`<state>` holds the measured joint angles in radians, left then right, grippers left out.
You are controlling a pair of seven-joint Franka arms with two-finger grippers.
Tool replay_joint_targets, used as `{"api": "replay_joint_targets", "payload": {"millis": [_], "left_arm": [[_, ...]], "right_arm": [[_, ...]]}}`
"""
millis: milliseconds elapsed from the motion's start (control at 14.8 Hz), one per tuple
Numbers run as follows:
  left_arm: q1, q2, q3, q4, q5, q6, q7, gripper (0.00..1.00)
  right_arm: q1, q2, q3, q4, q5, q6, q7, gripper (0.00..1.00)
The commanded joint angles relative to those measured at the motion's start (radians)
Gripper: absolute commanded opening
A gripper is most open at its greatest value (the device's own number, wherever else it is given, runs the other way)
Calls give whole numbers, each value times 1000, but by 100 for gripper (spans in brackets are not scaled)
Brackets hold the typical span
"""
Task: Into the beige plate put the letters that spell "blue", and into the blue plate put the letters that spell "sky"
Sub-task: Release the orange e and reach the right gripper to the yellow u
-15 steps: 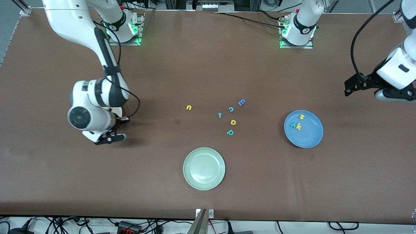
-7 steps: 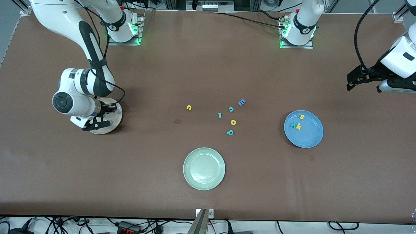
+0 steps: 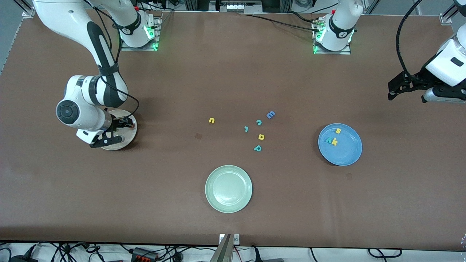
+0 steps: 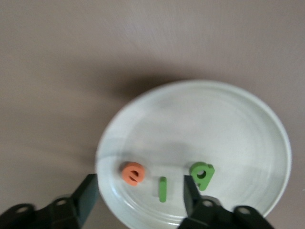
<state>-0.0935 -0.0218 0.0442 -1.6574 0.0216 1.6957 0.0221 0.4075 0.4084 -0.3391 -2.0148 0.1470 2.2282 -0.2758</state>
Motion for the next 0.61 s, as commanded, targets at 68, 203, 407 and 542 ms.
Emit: {"api": "replay_joint_targets", "payload": {"millis": [68,203,407,542], "left_arm": [[0,-21,14,-22,0,-5,19,100],[9,-21,11,-28,0,-5,19,100],[9,-21,9,-27,0,-20,21,100],[8,-15,8,-18,0,-50,21,100]], "right_arm": [[143,-16,3,74,23,-44,62,100],[252,7,2,111,23,-42,255,100],[394,76,3,183,25,-39,589,100],[457,116,3,206,67,-15,719,100]]}}
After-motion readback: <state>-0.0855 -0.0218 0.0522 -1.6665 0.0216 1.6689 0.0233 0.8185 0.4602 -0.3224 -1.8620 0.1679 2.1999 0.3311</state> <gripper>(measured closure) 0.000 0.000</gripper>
